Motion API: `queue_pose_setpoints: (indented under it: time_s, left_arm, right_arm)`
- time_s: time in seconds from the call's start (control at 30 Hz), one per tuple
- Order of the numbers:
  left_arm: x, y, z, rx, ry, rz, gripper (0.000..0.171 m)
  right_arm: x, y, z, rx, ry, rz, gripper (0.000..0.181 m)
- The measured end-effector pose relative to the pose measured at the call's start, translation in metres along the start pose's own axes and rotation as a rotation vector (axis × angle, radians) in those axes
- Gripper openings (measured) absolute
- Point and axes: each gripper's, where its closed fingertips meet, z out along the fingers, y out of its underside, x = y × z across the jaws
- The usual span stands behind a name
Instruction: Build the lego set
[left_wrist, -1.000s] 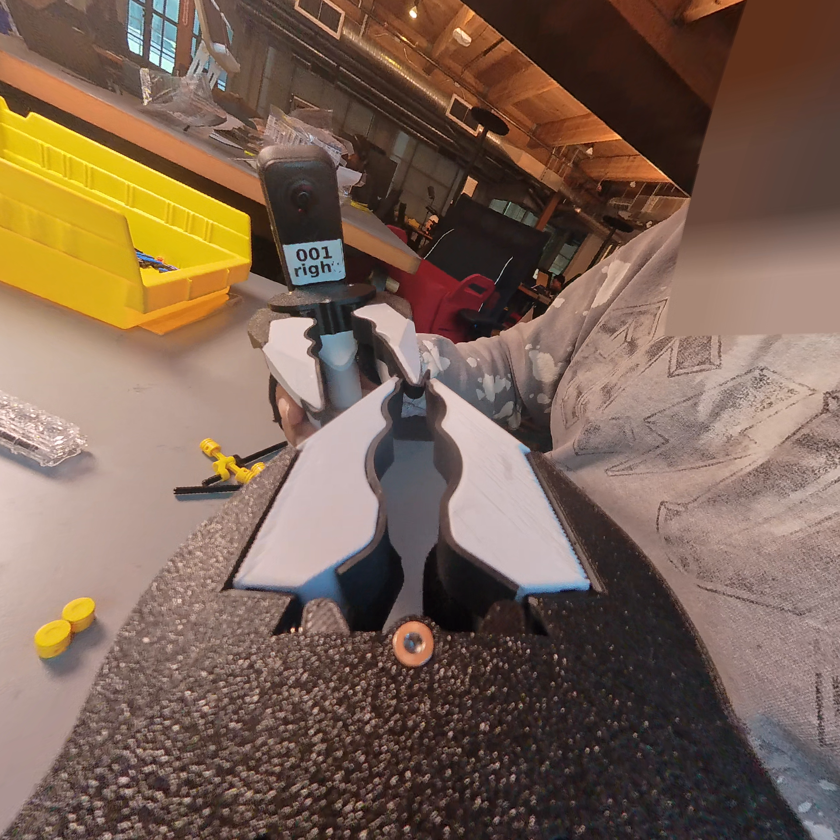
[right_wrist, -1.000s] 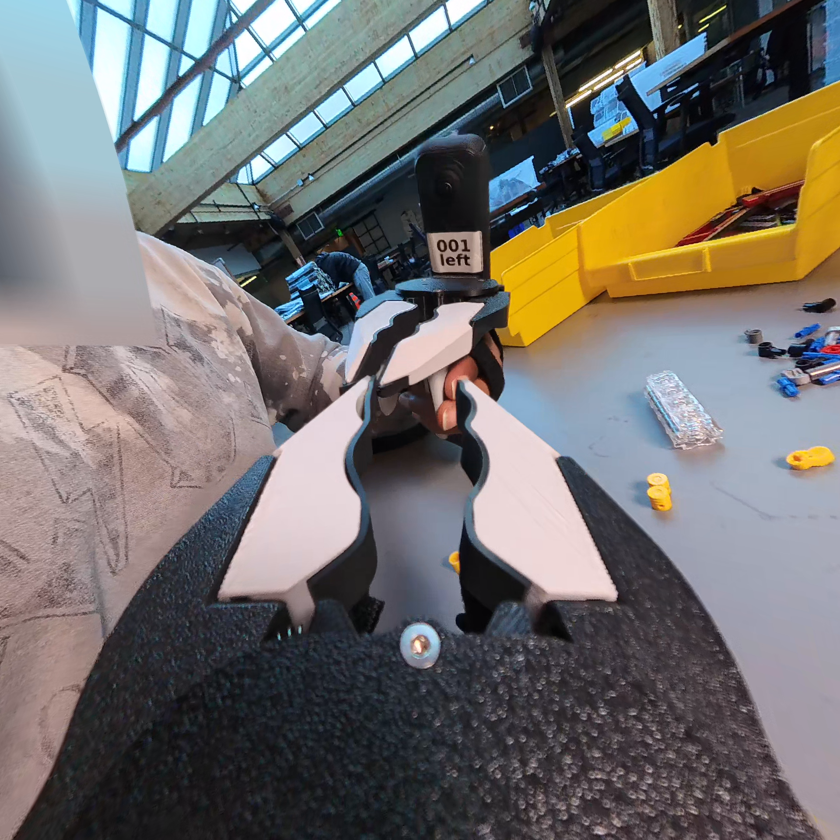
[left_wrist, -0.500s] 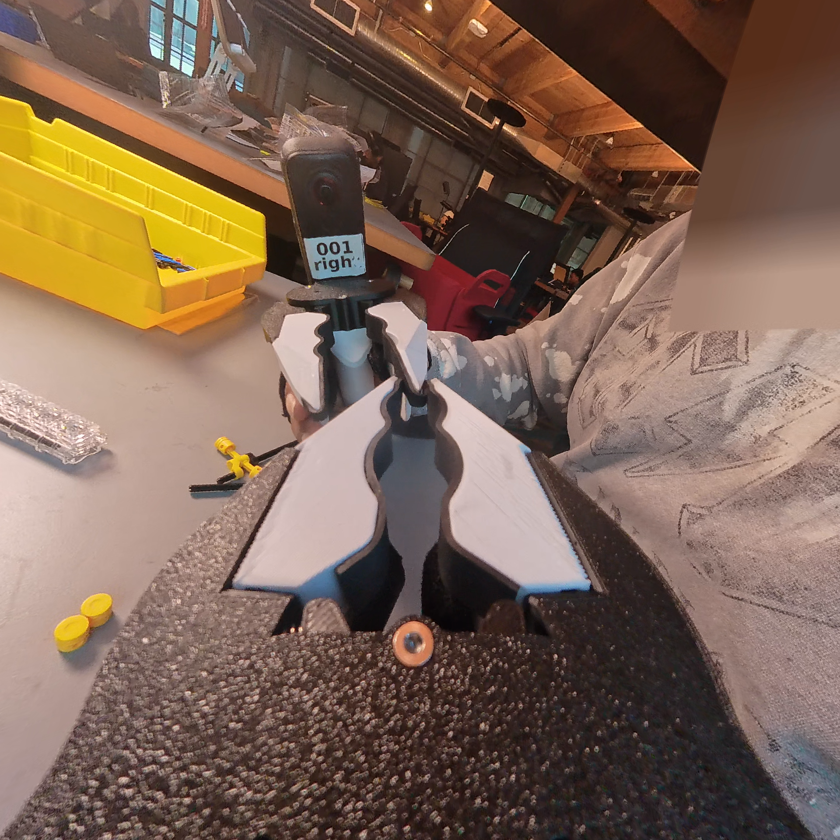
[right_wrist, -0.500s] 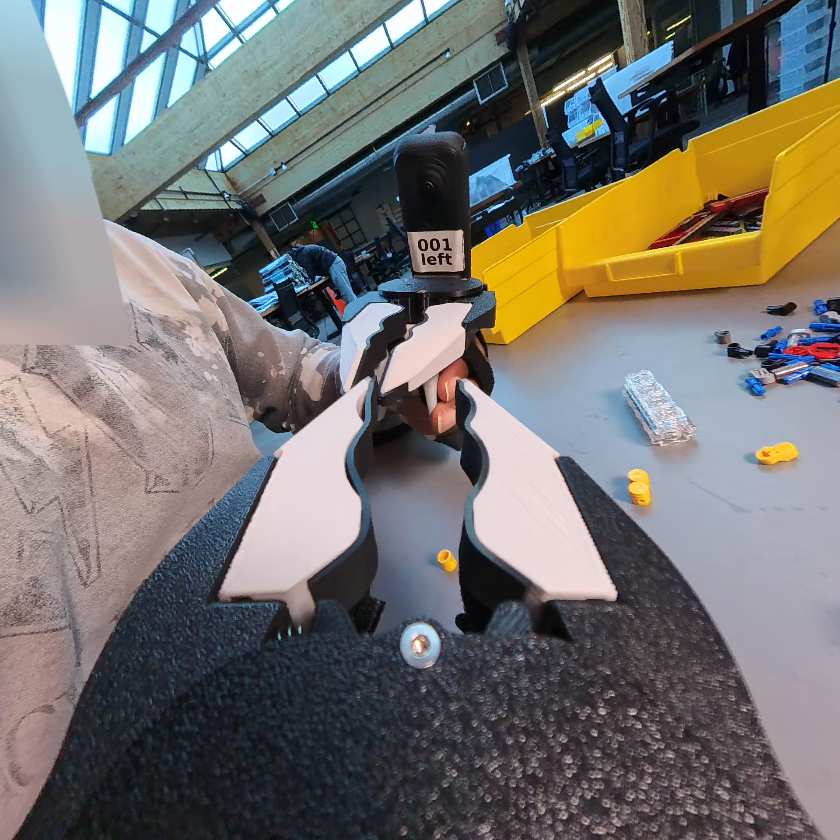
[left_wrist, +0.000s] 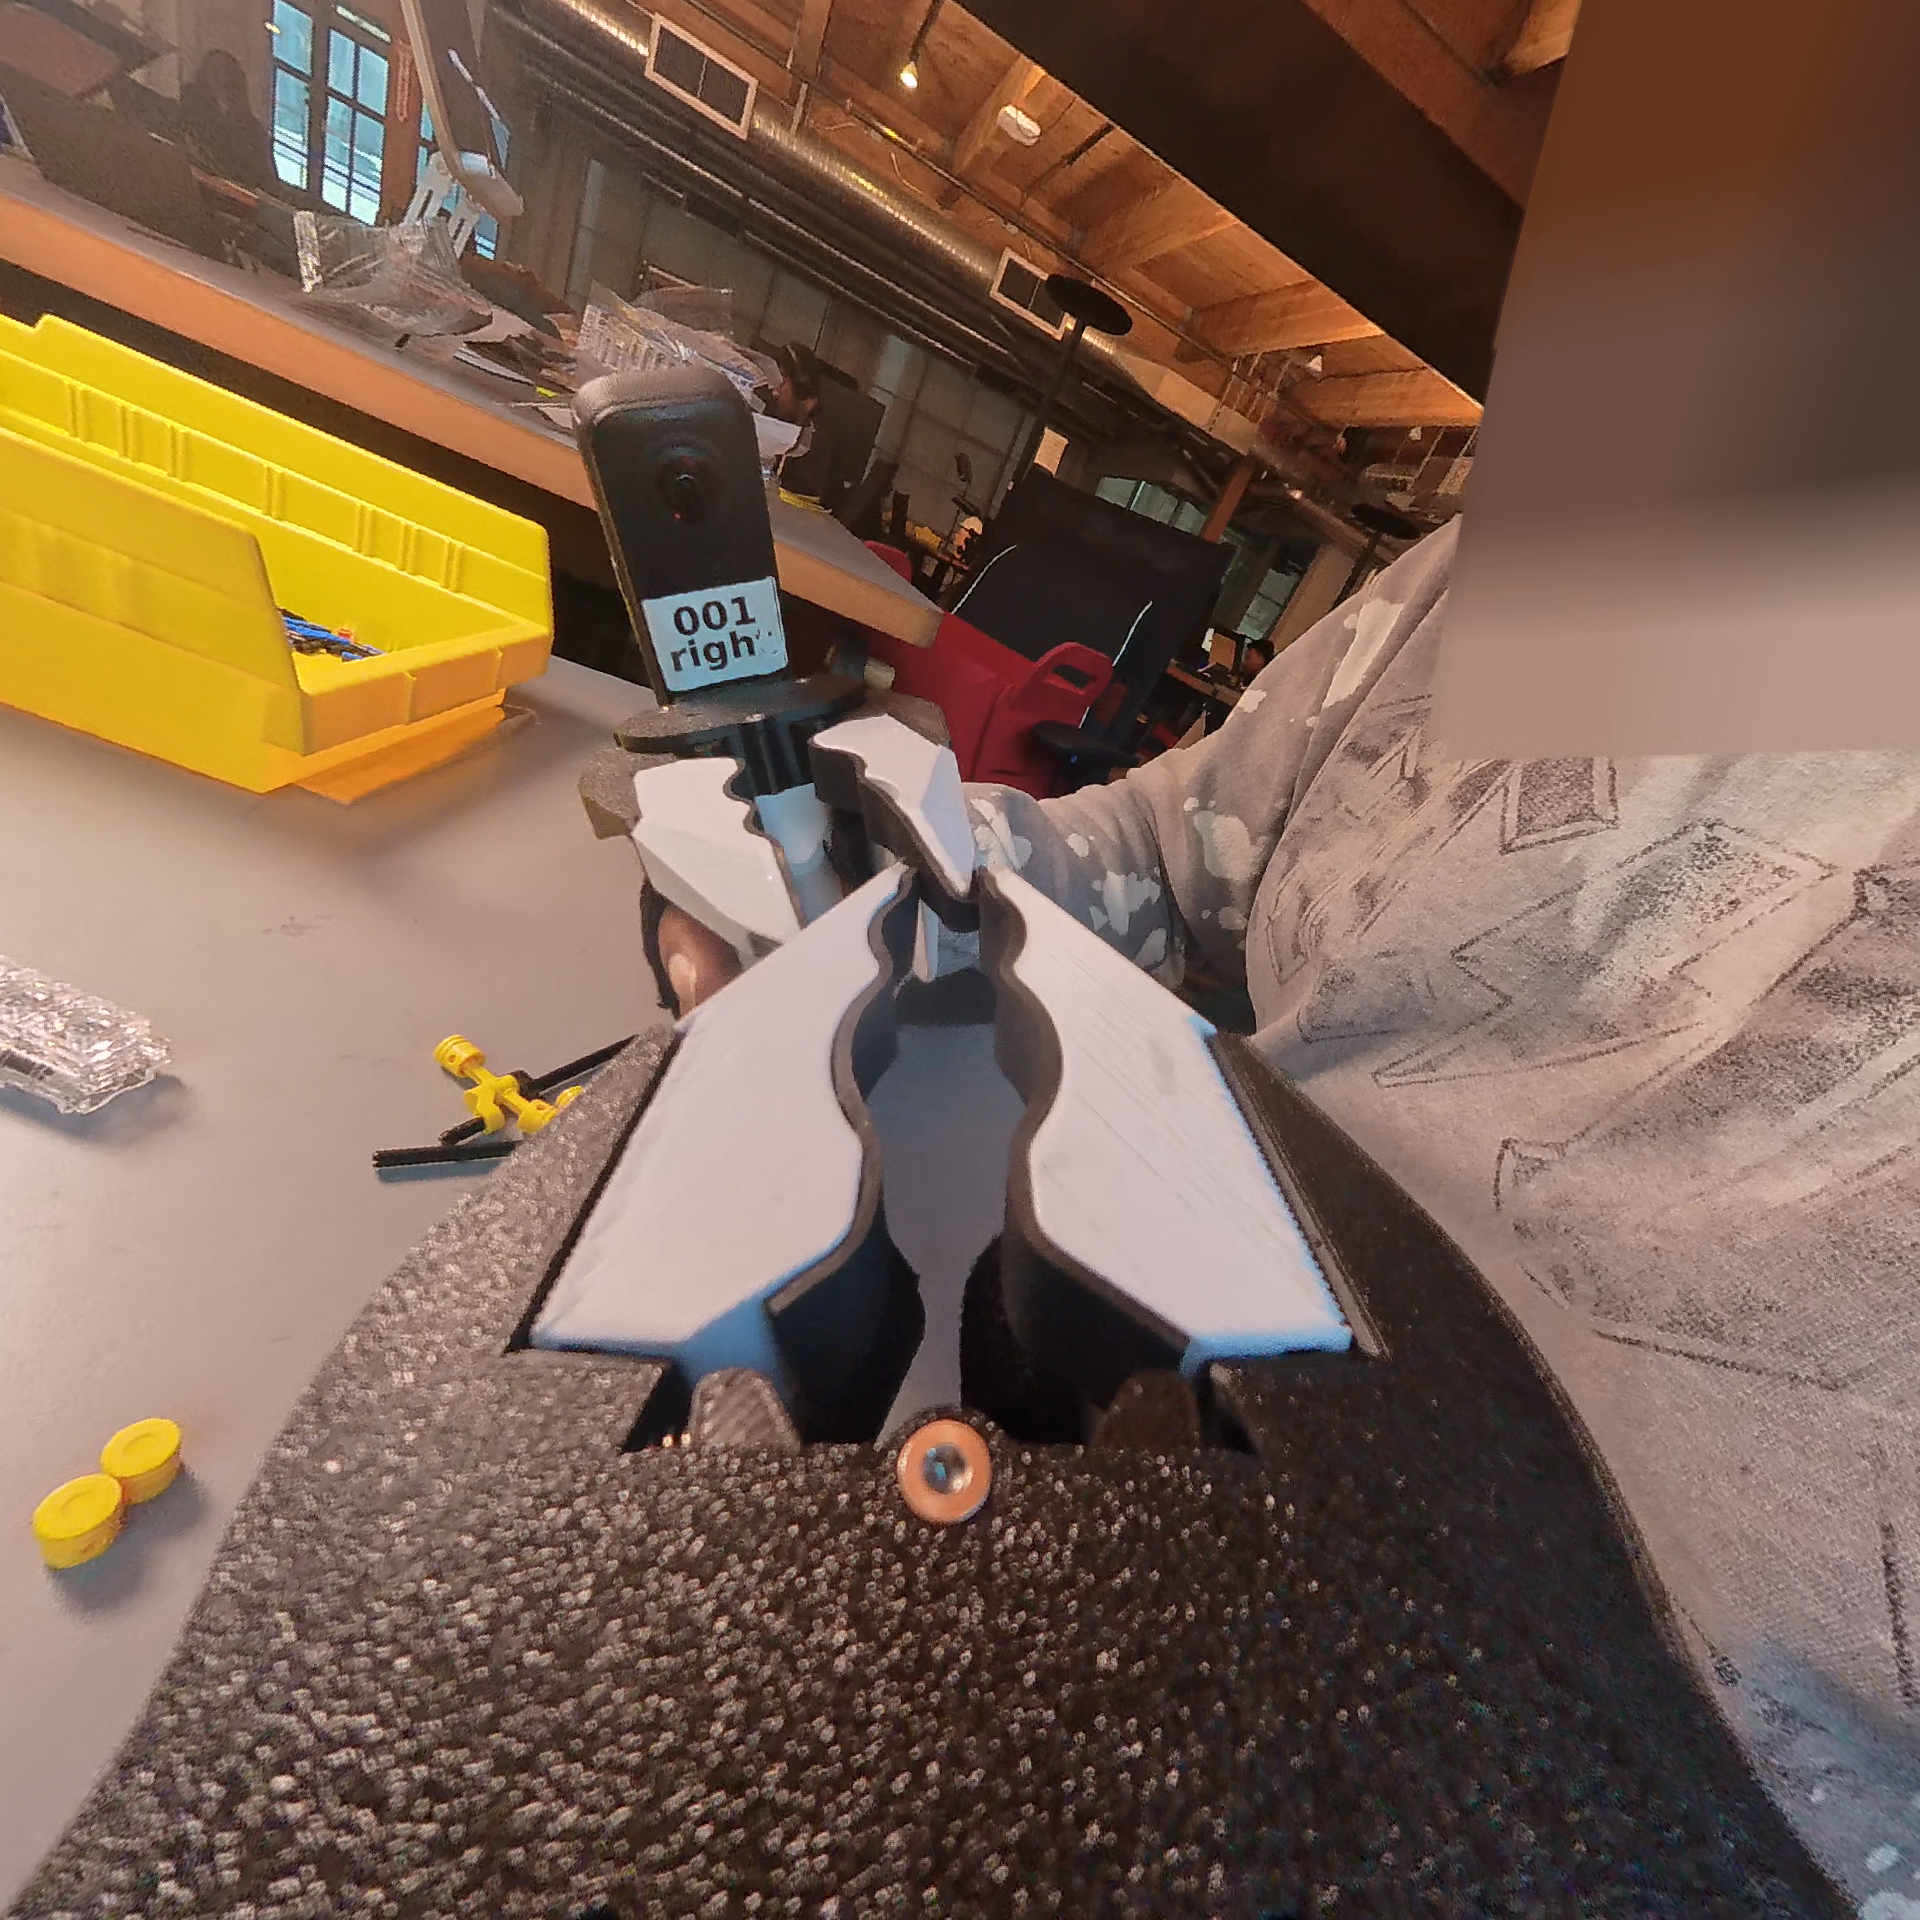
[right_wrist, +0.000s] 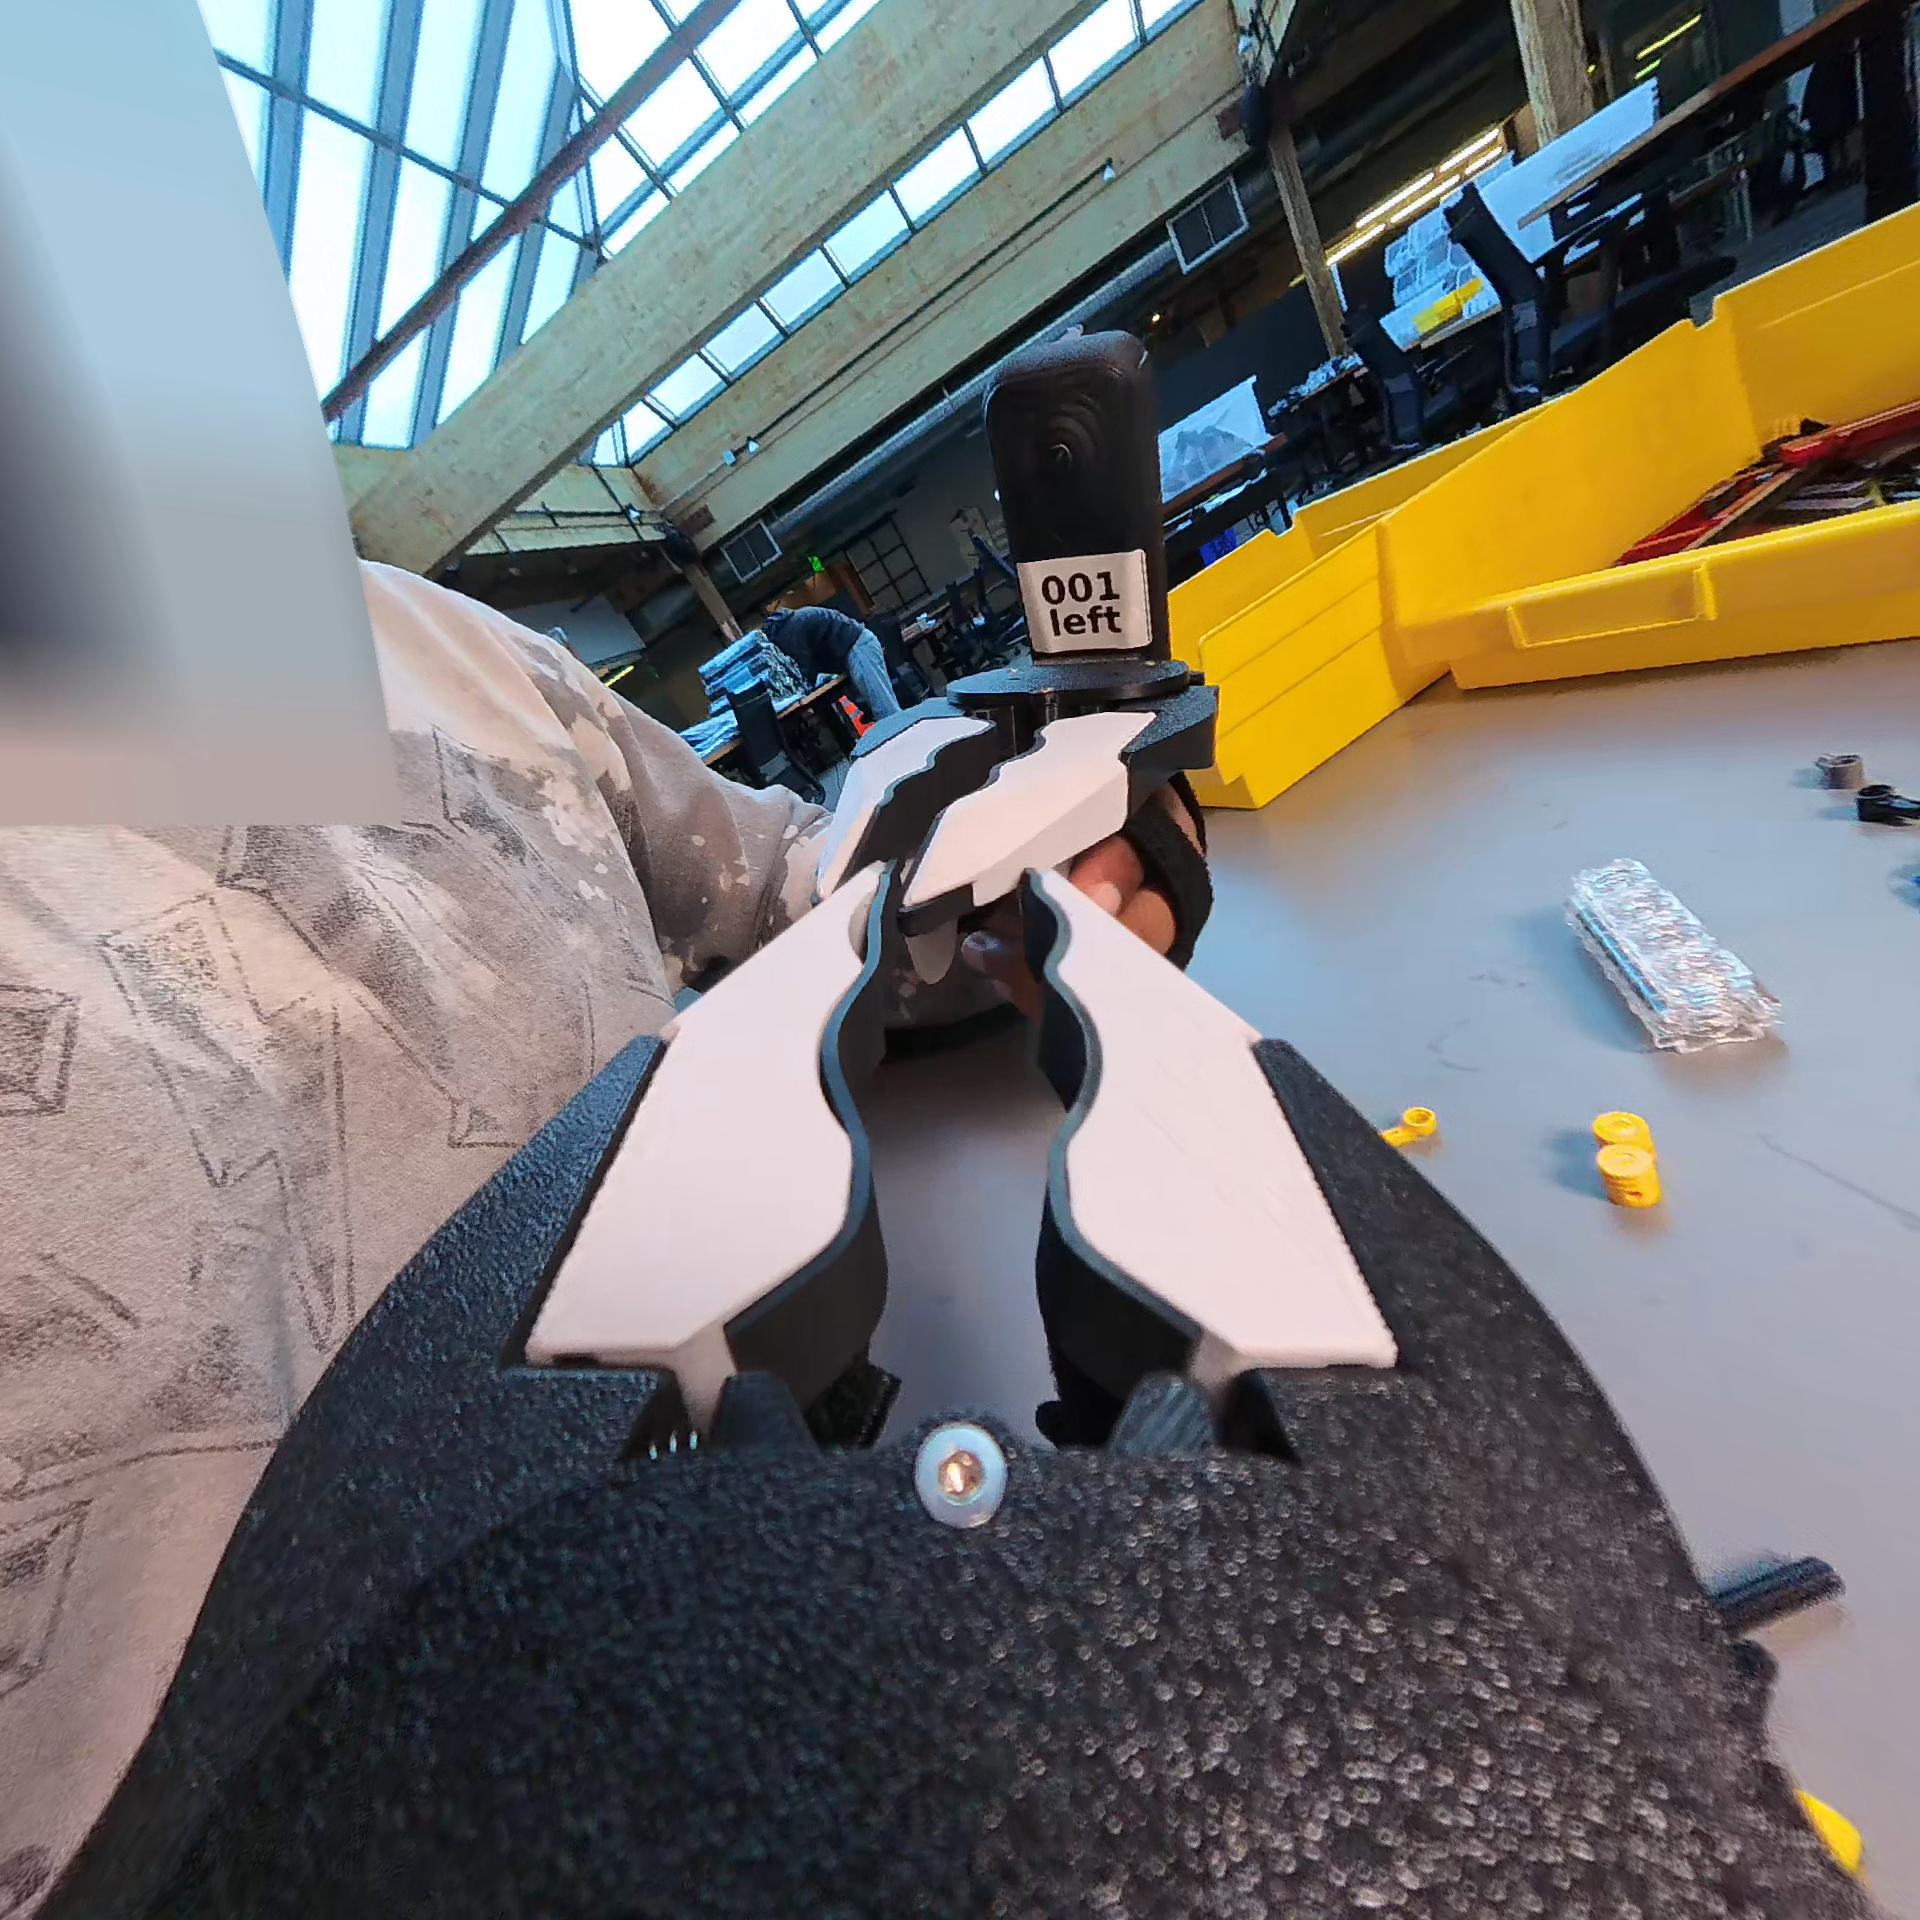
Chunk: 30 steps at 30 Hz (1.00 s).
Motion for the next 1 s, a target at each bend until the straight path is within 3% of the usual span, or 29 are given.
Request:
queue_pose_setpoints:
  time_s: [0.23,0.4,0.47,0.67,1.0]
  left_arm:
    - [0.001,-0.004,0.001,0.051,-0.01,0.009,0.01]
    - [-0.01,-0.011,0.002,0.073,-0.118,0.084,0.009]
    - [-0.015,-0.013,0.003,0.044,-0.149,0.116,0.01]
    - [-0.007,-0.019,-0.004,0.066,-0.11,0.126,0.024]
    - [-0.005,-0.013,-0.005,0.059,-0.04,0.024,0.007]
  right_arm:
    - [-0.002,-0.004,0.0,0.045,0.029,-0.014,0.021]
    - [0.004,-0.014,-0.005,0.121,0.063,-0.009,0.016]
    - [0.012,-0.018,-0.008,0.126,0.101,-0.031,0.022]
    - [0.013,-0.019,-0.011,0.124,0.101,-0.048,0.03]
    - [0.009,-0.014,-0.005,0.099,0.076,-0.04,0.03]
